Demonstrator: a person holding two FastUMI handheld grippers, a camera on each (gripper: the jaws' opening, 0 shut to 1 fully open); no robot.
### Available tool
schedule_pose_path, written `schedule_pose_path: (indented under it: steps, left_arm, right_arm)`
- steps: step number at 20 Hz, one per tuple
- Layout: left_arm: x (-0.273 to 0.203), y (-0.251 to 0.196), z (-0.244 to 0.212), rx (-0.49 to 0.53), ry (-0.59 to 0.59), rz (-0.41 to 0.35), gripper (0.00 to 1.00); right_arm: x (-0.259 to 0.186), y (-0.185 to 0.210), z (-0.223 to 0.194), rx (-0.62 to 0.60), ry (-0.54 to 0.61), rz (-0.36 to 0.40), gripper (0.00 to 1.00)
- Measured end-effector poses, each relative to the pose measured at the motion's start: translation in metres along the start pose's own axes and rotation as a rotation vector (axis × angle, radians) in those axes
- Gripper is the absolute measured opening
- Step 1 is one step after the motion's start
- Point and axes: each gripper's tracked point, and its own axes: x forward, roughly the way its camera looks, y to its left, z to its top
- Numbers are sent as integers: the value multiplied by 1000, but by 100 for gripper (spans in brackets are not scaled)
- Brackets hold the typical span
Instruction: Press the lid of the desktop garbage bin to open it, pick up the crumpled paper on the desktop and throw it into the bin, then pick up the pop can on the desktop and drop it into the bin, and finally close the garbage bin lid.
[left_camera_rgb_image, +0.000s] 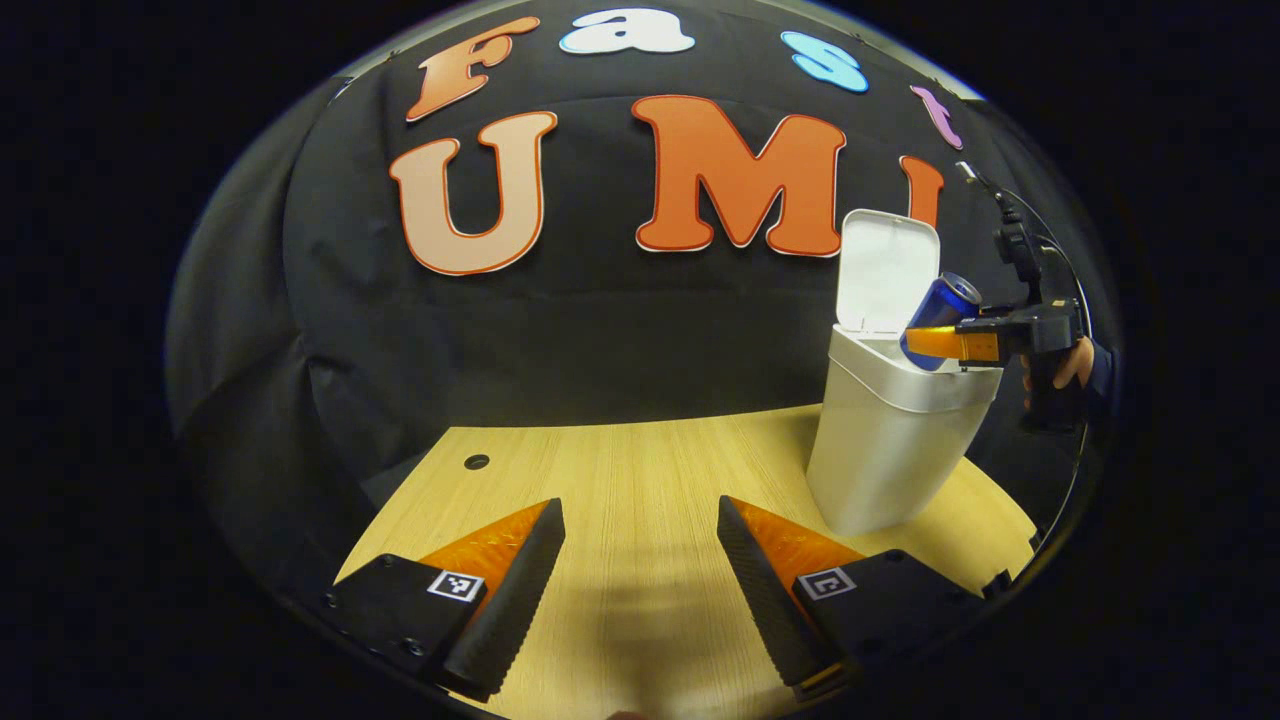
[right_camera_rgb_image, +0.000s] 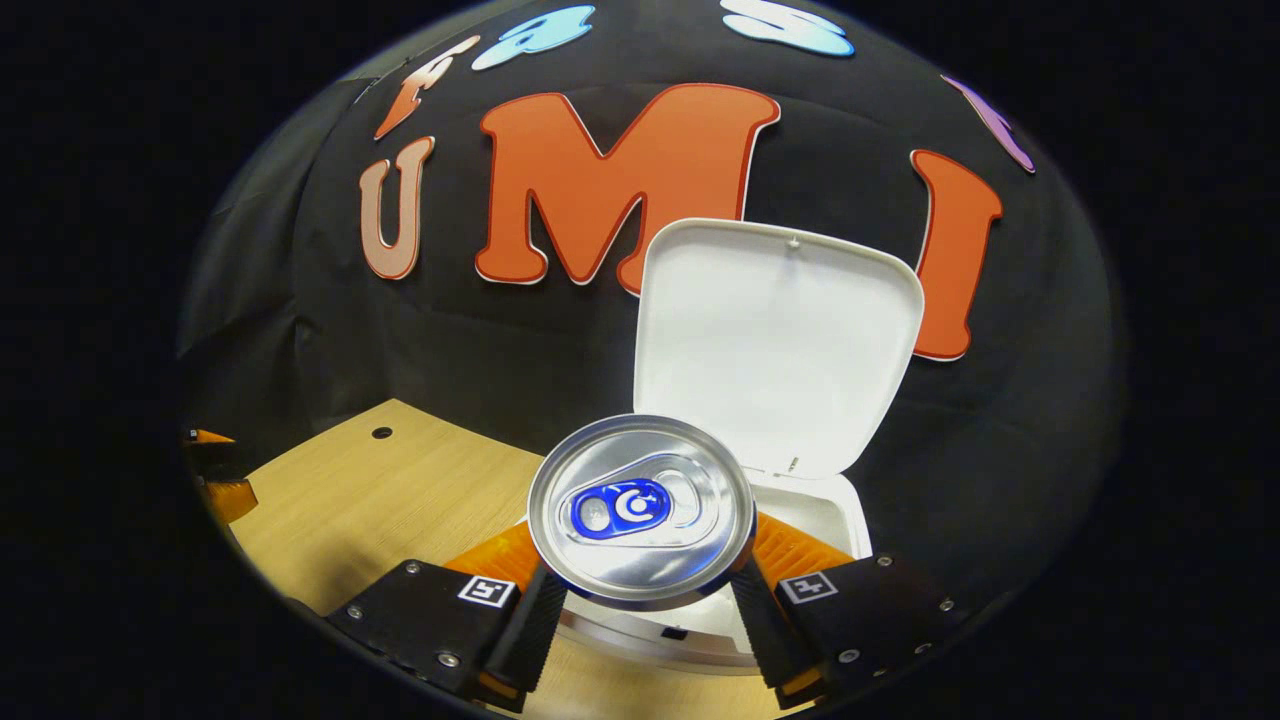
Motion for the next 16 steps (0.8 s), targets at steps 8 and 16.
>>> schedule_pose_path:
  steps: [8, 16]
  left_arm:
    - [-6, 8, -4, 16, 10, 43, 98]
    - [-16, 16, -15, -11, 25, 82, 98]
  right_arm:
    - [13, 1, -16, 28, 57, 2, 82]
    - [11, -5, -2, 32, 30, 9, 83]
